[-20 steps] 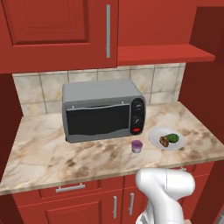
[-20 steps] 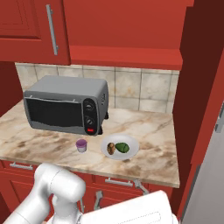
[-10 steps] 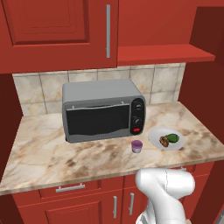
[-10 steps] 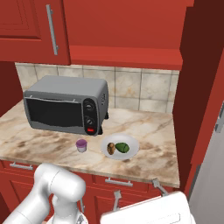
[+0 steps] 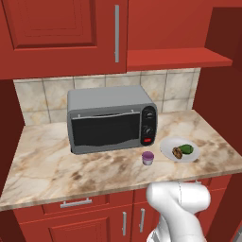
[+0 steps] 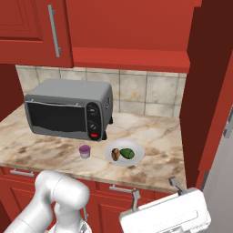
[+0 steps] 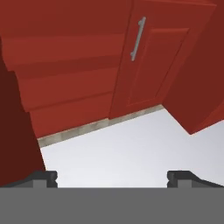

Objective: Pick the avocado and bread from the counter and place them on the plate. Then pick the jam from the cabinet and place it next to the plate. Lastly close the cabinet door.

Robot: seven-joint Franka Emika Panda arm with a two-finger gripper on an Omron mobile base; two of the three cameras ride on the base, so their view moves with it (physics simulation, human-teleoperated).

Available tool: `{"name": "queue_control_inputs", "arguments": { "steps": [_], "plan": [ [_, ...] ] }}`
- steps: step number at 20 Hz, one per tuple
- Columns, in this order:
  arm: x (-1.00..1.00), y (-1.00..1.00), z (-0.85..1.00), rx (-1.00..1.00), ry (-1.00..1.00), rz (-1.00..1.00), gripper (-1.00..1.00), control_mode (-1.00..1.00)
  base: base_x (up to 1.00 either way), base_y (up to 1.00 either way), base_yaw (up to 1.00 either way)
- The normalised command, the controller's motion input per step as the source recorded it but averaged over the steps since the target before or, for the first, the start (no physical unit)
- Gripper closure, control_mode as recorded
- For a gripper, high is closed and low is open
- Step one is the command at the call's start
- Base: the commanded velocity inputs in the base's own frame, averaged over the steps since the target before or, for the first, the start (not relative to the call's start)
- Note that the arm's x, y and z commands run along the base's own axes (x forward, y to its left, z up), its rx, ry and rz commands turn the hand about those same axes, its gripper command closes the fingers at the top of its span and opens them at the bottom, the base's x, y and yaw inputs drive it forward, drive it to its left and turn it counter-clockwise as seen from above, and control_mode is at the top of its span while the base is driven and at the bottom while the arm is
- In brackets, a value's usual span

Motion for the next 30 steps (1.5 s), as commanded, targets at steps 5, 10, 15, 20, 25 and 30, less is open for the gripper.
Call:
{"name": "queue_control_inputs", "arguments": {
  "steps": [5,10,15,20,25,30],
  "plan": [
    [0.14,-0.16,0.09,0.06,-0.15,0.03,-1.00,-1.00,0.00,0.00,0.00],
    [0.20,0.00,0.02,-0.01,-0.10,0.00,-1.00,-1.00,0.00,0.00,0.00],
    [0.22,-0.06,0.00,-0.03,-0.04,0.00,-1.00,-1.00,0.00,0.00,0.00],
    [0.16,-0.35,0.00,0.00,0.00,0.00,-1.00,-1.00,0.00,0.00,0.00],
    [0.13,-0.44,0.00,0.00,0.00,0.00,-1.00,-1.00,0.00,0.00,0.00],
    [0.18,-0.36,0.00,-0.02,0.00,0.00,-1.00,-1.00,0.00,0.00,0.00]
  ]
}}
